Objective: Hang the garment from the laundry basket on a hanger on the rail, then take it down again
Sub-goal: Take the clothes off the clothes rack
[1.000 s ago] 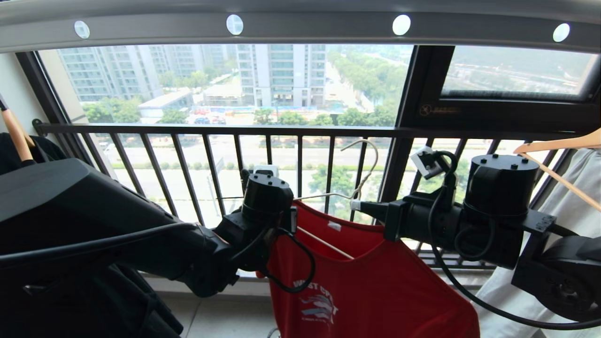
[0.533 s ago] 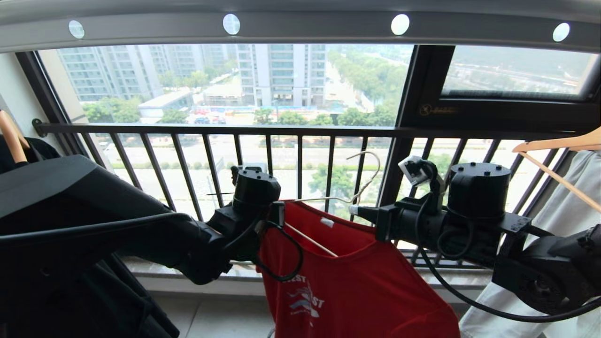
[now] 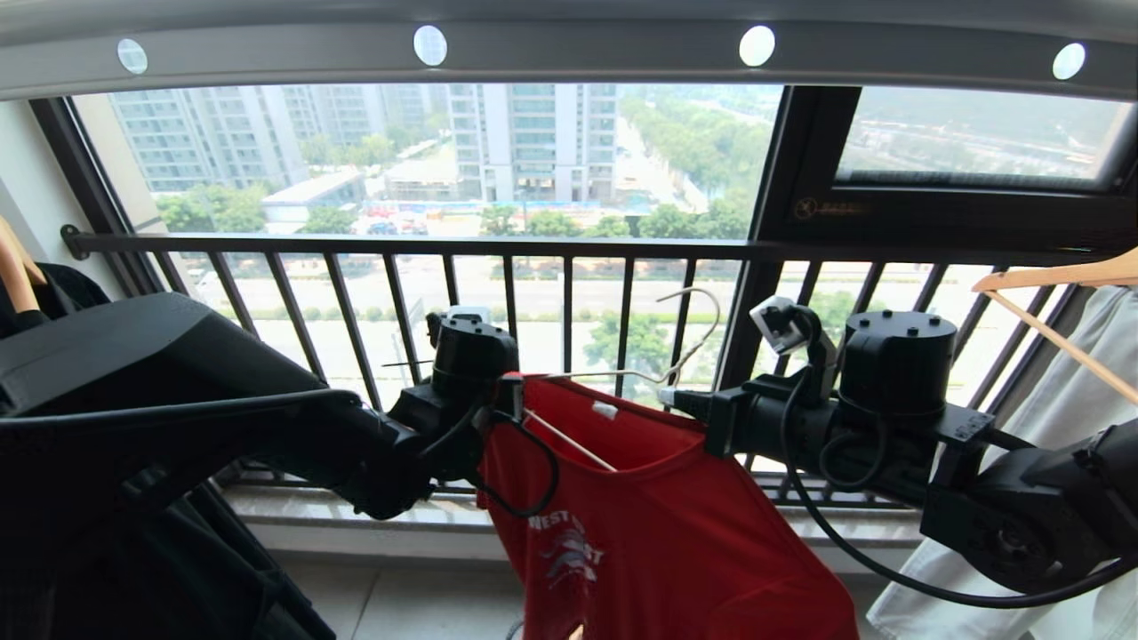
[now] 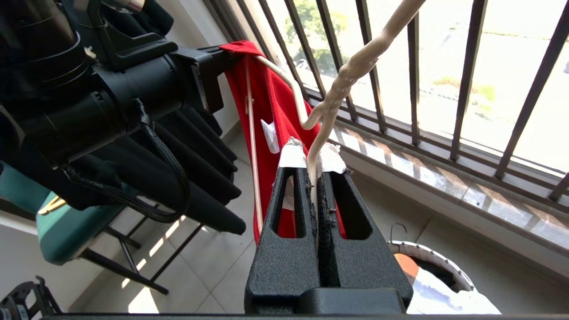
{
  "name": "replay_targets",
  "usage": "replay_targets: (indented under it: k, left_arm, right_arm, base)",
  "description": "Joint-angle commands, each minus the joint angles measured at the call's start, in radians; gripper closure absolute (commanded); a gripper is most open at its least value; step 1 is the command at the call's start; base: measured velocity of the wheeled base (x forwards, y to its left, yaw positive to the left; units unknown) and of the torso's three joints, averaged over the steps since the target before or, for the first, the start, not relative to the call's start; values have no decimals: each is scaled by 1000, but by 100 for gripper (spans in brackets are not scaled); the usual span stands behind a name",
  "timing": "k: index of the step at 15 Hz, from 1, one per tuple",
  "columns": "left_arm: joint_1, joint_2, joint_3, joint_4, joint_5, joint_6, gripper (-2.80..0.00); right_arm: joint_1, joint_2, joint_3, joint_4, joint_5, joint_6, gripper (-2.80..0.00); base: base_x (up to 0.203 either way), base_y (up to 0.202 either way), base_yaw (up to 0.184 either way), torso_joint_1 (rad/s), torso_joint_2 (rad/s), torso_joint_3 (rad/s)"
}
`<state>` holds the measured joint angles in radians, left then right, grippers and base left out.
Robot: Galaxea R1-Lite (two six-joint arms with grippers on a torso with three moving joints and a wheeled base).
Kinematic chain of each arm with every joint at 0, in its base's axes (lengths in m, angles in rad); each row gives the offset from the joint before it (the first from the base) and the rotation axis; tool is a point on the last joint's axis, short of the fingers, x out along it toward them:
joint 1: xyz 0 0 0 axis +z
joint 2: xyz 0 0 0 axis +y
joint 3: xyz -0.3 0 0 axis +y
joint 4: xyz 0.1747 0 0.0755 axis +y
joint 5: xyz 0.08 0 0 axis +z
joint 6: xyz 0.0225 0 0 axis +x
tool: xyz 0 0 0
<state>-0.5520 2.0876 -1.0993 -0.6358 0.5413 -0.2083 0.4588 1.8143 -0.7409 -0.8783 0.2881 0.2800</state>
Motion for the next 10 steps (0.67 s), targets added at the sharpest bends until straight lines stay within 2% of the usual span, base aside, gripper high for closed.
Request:
replay_targets:
  k: [1,6,10]
  left_arm:
    - [10,14,-2,1,-1,-2,0]
    - [21,8,-1,2,-17,-3,0]
    - [11,-49,71,25,-126,24,0]
  right_arm:
    - [-14,0,-5,-4,2,1,0]
    - [-27,0,-11,-4,2,1,0]
    - [-51,0,-23,-4,2,1,0]
  base:
    - [0,0,0,0,0,0]
    - [0,0,0,0,0,0]
    - [0,0,0,0,0,0]
